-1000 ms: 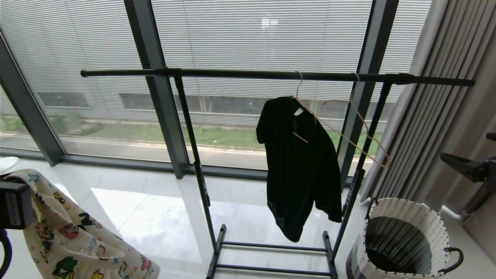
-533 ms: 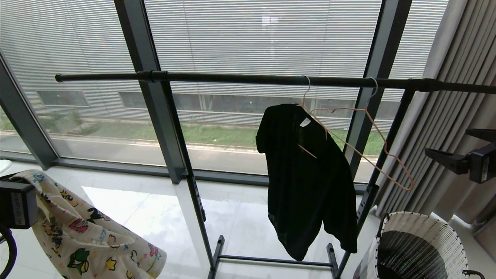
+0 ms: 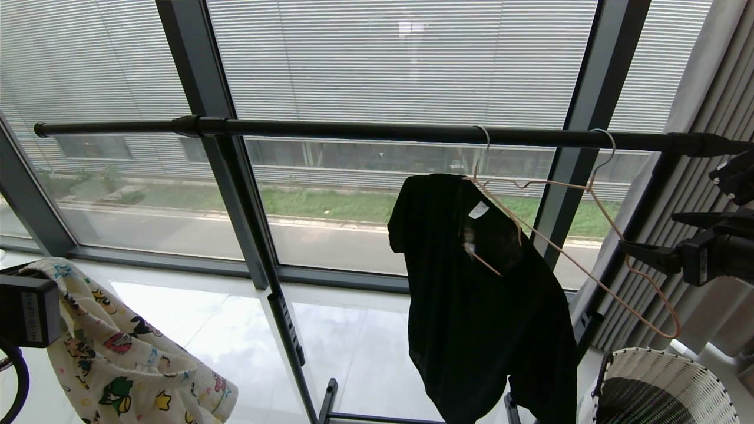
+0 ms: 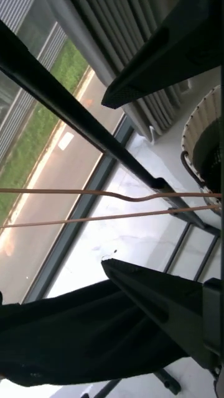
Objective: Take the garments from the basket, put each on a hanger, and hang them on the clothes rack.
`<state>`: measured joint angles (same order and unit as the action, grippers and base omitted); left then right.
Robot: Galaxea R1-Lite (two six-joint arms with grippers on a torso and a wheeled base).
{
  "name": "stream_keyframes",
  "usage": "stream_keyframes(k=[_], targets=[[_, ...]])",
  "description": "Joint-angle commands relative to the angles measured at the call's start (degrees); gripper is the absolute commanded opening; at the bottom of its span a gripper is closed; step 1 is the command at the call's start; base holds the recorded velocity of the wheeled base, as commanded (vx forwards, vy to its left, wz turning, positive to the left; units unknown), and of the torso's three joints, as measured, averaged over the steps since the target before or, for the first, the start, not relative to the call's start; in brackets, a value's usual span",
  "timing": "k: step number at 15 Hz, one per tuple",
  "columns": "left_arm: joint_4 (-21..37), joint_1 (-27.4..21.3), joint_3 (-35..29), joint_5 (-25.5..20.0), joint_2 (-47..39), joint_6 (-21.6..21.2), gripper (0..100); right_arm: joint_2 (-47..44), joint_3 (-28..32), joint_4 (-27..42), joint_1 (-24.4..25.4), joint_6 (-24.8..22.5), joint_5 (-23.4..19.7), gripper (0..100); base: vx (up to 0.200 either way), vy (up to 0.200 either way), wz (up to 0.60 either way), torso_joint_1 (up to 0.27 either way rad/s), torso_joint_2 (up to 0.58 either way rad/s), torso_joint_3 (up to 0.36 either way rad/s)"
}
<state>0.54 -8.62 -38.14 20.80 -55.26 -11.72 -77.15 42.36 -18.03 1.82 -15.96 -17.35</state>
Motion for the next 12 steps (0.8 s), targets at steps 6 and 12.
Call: stream_keyframes(k=[6, 12], targets=[[-1.6, 0.0, 0.1, 0.0, 0.0, 0.0, 0, -11.7, 5.5, -0.1, 0.2, 1.5, -3.9, 100, 0.000, 0.000, 0.00, 0.000, 0.00, 0.000], [-2.0, -0.4, 0.1, 0.0, -0.6, 0.0, 0, -17.8, 6.2, -0.2, 0.2, 1.6, -5.2, 100, 0.000, 0.000, 0.00, 0.000, 0.00, 0.000]])
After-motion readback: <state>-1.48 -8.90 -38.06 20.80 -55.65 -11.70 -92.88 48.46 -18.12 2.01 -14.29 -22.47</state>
